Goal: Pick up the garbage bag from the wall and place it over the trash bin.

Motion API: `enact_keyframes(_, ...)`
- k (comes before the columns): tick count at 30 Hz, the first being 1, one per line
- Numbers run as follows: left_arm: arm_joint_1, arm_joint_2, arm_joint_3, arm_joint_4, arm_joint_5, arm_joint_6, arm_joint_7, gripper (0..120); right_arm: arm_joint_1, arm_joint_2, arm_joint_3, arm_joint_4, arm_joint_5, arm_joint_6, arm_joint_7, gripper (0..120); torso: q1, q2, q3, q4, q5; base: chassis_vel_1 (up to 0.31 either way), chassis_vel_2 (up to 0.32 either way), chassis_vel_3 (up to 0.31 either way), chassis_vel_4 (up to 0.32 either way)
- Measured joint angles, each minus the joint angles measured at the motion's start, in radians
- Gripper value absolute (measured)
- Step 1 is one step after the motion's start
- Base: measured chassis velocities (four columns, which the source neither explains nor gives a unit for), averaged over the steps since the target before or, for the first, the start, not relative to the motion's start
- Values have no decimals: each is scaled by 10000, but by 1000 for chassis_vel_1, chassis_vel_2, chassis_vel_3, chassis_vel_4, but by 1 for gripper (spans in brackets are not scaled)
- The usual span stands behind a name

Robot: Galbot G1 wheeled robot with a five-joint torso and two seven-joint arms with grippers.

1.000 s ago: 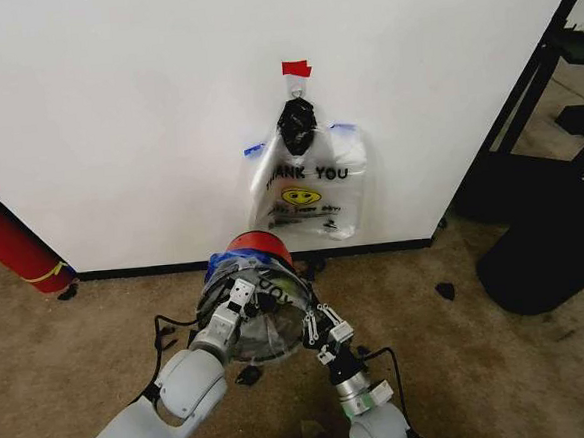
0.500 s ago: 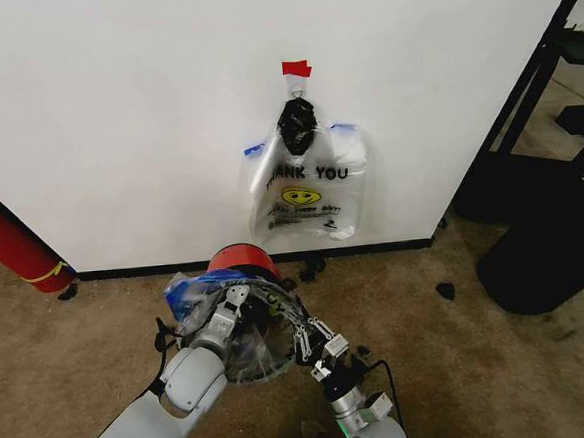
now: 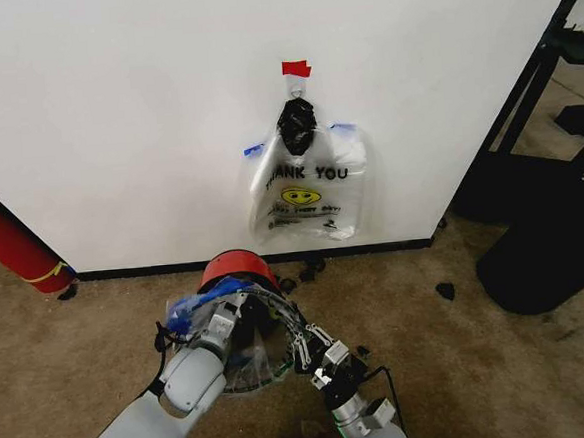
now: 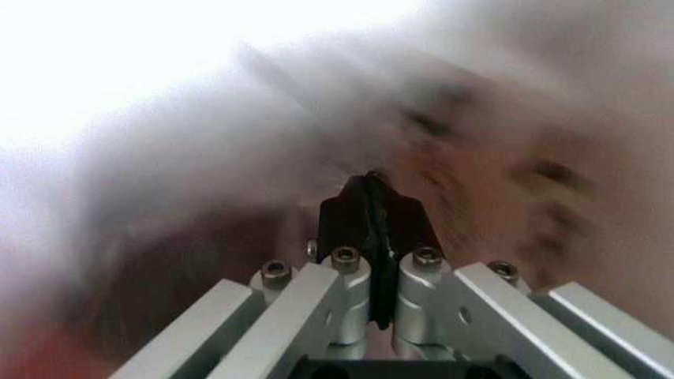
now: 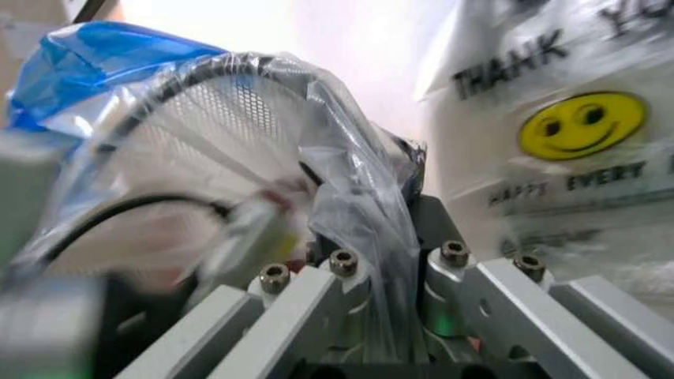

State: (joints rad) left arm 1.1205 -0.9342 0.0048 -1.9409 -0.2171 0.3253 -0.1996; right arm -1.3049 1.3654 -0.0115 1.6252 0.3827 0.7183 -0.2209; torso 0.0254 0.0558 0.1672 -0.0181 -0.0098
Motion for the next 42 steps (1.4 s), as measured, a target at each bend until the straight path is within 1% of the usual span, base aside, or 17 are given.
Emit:
enact_keyframes(6, 703, 246, -254, -703, 24, -102, 517, 0, 541, 281, 500, -541, 189, 168, -605, 1, 0, 0, 0, 1, 1, 0, 0, 0, 0)
enact_keyframes(8, 773, 272, -324, -745, 39, -123, 583, 0, 579, 286, 553, -591, 163, 198, -701, 1, 0, 0, 0, 1, 1, 0, 0, 0, 0)
enact_keyframes(14, 1249, 426, -672, -1046, 143, -164, 1076, 0, 786, 287, 971, -971, -179, 537, -1614, 1, 0, 0, 0, 1, 0, 0, 0, 0, 0)
enact_keyframes(20, 1468, 375, -678, -1213, 388, 17, 1365, 0, 824, 315, 1096, -1084, -427, 746, -1807, 1, 0, 0, 0, 1, 1, 0, 0, 0, 0)
enact_keyframes(23, 1452, 313, -628, -1111, 517, 95, 1388, 0, 786, 314, 1062, -1000, -430, 747, -1800, 1, 0, 0, 0, -1, 1, 0, 0, 0, 0)
enact_keyframes(27, 1224, 167, -569, -696, 704, 247, 1324, 0, 657, 280, 985, -702, -428, 748, -1759, 1, 0, 0, 0, 0, 0, 0, 0, 0, 0)
enact_keyframes(30, 1077, 118, -556, -553, 715, 253, 1232, 0, 570, 257, 945, -597, -424, 748, -1750, 1, 0, 0, 0, 0, 1, 0, 0, 0, 0)
enact_keyframes(36, 430, -26, -505, 179, 893, 161, 816, 0, 230, 193, 750, -340, -403, 762, -1750, 1, 0, 0, 0, 0, 0, 0, 0, 0, 0)
enact_keyframes(42, 107, -97, -466, 566, 986, 148, 479, 0, 60, 173, 626, -209, -359, 764, -1749, 1, 0, 0, 0, 0, 0, 0, 0, 0, 0)
